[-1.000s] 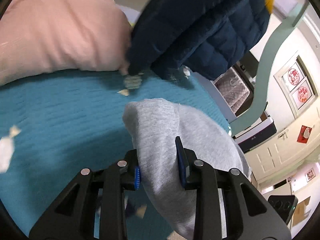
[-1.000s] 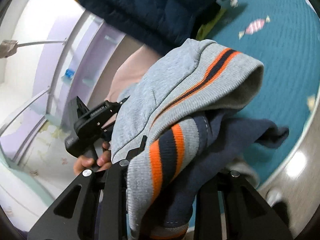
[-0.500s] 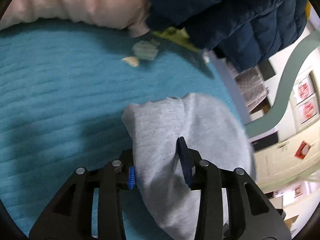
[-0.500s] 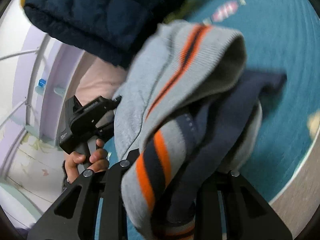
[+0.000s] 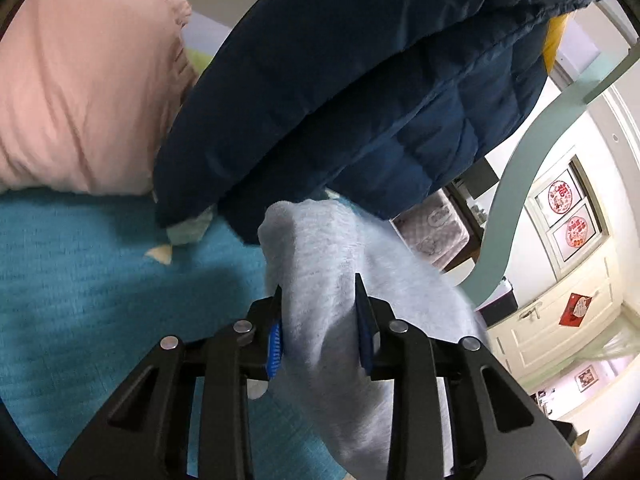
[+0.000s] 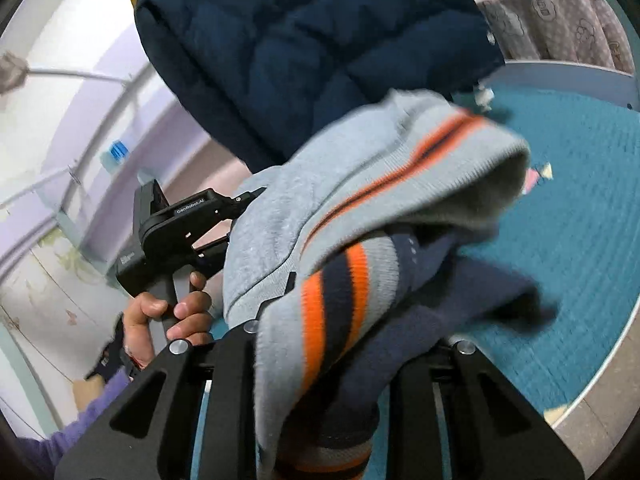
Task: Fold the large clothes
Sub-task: 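Lower the folded grey bundle onto the bed with both tools, then open both tools and release the folded grey bundle on the bed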
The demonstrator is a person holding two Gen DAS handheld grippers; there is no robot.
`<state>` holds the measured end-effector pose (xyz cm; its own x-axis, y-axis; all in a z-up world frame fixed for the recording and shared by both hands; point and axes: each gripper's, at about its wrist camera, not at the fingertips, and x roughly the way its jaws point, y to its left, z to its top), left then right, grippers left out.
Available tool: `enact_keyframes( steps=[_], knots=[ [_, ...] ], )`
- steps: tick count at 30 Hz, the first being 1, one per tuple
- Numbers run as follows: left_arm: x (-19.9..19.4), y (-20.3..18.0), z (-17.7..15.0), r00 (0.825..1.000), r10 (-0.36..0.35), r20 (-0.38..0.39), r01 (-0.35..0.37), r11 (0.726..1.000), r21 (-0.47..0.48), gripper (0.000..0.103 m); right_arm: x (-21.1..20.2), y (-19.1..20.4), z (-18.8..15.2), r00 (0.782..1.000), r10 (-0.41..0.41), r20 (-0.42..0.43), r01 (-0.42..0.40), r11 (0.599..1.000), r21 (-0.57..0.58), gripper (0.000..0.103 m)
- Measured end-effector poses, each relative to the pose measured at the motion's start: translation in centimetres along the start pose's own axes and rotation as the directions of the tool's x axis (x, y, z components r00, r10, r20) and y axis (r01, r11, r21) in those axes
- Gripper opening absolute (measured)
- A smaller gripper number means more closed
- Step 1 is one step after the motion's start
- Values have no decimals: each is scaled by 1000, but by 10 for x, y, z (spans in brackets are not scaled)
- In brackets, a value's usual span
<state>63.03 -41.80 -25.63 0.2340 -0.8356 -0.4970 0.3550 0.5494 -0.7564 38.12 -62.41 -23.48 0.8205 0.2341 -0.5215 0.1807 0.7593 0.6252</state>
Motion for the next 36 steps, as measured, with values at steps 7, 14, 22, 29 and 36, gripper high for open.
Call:
enact_keyframes(
  steps=[7,14,22,29,36],
  knots=[
    [58,98,-68,937,201,-286,-227,972,-58,29,50,-75,-101,972,-5,-236,81,947,310,21],
    [42,165,-102,944,191,-268,-255,939,-230,70,52,-93,-151,966,-9,-259,120,900,419,30],
    [-40,136,-63,973,219,-76,-227,964,-138,72,-30,-61,-123,942,-286,-177,313,938,146,40],
    [-54,70,-93,954,293,-58,-283,949,138,80,7,-25,-100,933,-348,-94,329,928,-172,31],
    [-83,56,-147,926,365,-92,-346,922,177,82,42,-100,-114,881,-409,-238,408,911,-58,0]
  ],
)
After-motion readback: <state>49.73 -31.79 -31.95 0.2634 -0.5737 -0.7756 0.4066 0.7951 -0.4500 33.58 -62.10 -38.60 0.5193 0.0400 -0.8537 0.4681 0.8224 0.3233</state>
